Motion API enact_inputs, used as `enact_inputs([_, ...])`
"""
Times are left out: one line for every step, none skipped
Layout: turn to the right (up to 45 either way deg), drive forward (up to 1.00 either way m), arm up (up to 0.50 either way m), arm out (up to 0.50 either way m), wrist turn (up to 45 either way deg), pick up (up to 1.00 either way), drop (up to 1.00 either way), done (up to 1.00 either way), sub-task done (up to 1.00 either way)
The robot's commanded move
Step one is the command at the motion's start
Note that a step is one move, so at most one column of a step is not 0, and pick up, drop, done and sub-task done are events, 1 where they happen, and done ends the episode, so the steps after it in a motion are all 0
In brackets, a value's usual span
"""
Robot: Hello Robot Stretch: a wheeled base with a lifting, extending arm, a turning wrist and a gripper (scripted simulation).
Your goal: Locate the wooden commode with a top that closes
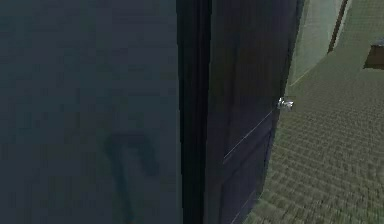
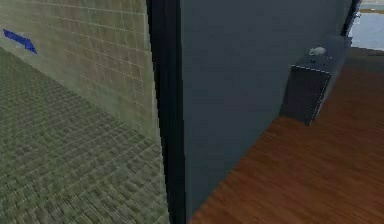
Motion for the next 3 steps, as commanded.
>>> enact_inputs([45.0, 0.00, 0.00, 0.00, 0.0, 0.00, 0.00, 0.00, 0.00])
enact_inputs([0.0, 1.00, 0.00, 0.00, 0.0, 0.00, 0.00, 0.00, 0.00])
enact_inputs([39.0, 0.00, 0.00, 0.00, 0.0, 0.00, 0.00, 0.00, 0.00])
